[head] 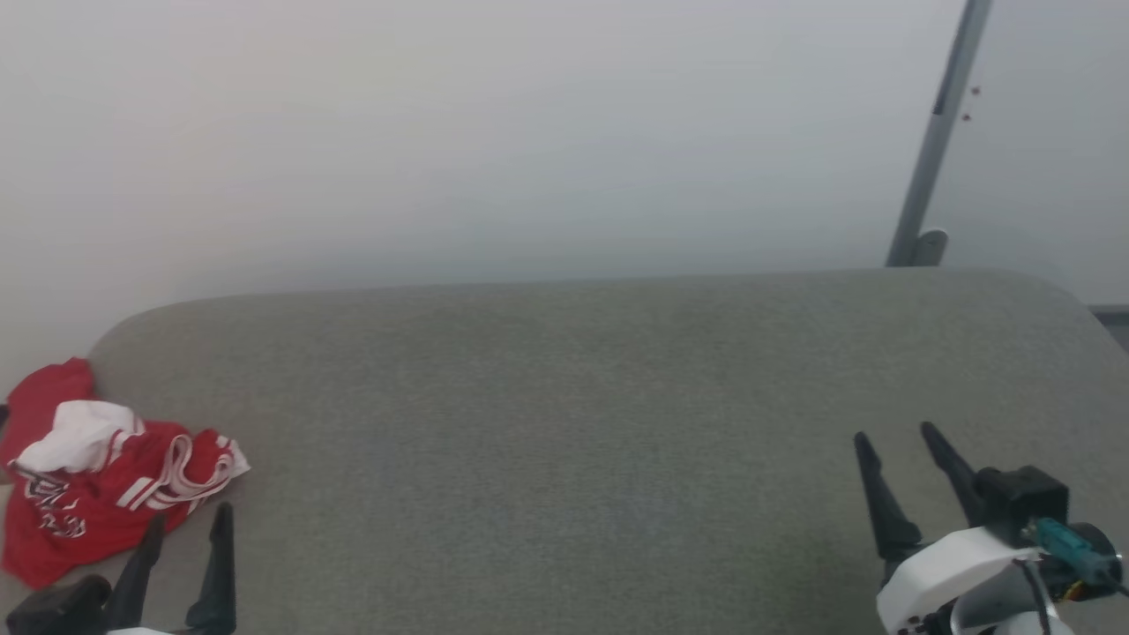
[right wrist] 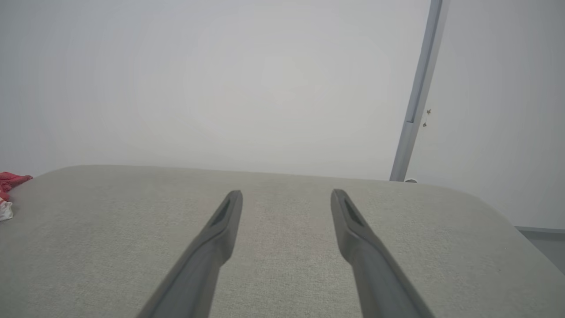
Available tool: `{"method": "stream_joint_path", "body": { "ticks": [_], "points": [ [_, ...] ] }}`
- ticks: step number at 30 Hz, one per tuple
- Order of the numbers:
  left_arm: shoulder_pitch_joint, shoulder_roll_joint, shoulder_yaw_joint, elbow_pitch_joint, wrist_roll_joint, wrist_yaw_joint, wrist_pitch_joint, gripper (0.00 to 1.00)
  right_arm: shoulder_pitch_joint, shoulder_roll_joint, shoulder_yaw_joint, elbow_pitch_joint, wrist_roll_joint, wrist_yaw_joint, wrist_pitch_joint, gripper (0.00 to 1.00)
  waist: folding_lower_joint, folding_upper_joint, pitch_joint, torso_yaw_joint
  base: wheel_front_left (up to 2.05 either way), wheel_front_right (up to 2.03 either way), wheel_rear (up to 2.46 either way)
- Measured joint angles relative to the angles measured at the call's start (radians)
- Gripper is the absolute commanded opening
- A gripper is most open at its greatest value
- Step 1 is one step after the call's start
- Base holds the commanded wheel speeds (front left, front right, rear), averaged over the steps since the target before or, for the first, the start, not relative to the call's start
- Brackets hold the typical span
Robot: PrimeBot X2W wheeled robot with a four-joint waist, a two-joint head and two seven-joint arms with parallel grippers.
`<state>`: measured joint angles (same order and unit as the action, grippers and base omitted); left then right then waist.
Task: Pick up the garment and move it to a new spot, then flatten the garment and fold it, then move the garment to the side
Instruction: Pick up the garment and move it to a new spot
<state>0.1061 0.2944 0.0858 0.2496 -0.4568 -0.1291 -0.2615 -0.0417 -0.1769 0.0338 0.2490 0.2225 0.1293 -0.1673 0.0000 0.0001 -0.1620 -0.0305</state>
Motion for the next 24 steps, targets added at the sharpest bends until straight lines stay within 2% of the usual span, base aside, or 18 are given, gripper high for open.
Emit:
{"method": "stream_joint_path", "body": {
  "ticks": [15, 24],
  "points": [
    [-0.034, 0.019, 0.053, 0.068, -0.017, 0.034, 0.001, 1.0, -0.026, 0.007, 0.137, 0.038, 0.045, 0.001, -0.002, 1.0, 0.0, 0.0, -0.028, 0.172, 0.0, 0.0, 0.0],
    [-0.035, 0.025, 0.056, 0.045, -0.025, 0.049, 0.012, 1.0, -0.045, 0.009, 0.175, 0.07, 0.065, 0.001, -0.02, 1.0, 0.0, 0.0, -0.03, 0.235, 0.0, 0.0, 0.0]
  ]
}}
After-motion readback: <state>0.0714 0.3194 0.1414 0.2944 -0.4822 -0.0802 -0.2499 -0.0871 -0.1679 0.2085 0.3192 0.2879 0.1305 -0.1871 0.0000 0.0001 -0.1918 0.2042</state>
